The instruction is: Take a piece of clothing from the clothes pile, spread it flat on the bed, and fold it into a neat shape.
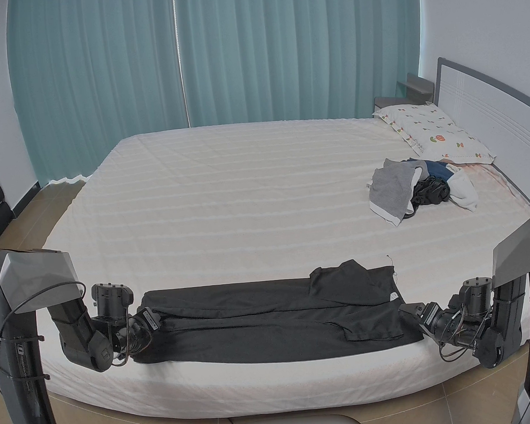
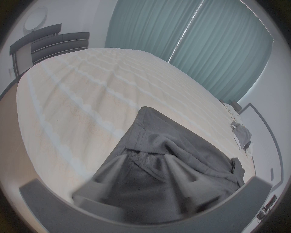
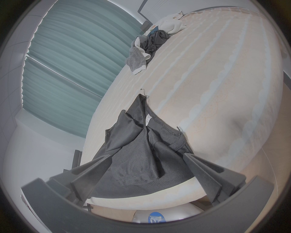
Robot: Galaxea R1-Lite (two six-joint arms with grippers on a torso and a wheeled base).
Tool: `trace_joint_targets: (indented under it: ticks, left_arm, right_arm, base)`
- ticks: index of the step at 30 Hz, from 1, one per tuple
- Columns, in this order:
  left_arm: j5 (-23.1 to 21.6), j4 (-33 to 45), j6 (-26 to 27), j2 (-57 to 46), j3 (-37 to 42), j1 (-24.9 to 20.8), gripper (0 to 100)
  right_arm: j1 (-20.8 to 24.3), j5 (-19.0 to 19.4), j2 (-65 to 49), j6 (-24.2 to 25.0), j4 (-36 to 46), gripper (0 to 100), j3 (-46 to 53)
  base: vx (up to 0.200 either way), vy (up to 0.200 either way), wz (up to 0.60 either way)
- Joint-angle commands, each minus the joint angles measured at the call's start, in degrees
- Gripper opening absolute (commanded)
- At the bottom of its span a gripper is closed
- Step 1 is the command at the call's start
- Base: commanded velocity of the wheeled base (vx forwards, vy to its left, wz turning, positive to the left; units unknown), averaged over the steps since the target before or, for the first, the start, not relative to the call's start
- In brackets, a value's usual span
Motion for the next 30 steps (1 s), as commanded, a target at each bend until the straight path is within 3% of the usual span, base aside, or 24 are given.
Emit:
trace_joint_targets:
  ticks: [1, 8, 13, 24, 25, 30]
  left_arm:
    - [0.6, -0.2, -1.7, 1.9, -1.5, -0.1, 0]
    - [4.3, -0.3, -3.5, 2.4, -2.9, 0.5, 0]
    - [4.8, -0.2, -6.7, 2.7, -4.4, 0.6, 0]
    - [5.1, -0.2, -6.9, 4.3, -5.1, 0.6, 0]
    - [5.1, -0.2, -6.9, 4.3, -5.1, 0.6, 100]
    - [5.5, -0.3, -7.1, 3.8, -5.3, 0.6, 100]
  right_arm:
    - [0.1, 0.0, 0.1, 0.0, -0.4, 100, 0.0]
    - [0.1, 0.0, 0.1, 0.0, -0.4, 100, 0.0]
    - [0.1, 0.0, 0.2, 0.0, -0.5, 100, 0.0]
    - [0.1, 0.0, 0.1, 0.2, -0.5, 100, 0.0]
    - [0.1, 0.0, 0.1, 0.2, -0.5, 100, 0.0]
    - [0.2, 0.0, -0.2, 0.3, -0.5, 100, 0.1]
  base:
    - [0.000, 0.000, 0.00]
    - [0.000, 0.000, 0.00]
    - [0.000, 0.000, 0.00]
    - [0.000, 0.000, 0.00]
    - [0.000, 0.000, 0.00]
    - [0.000, 0.000, 0.00]
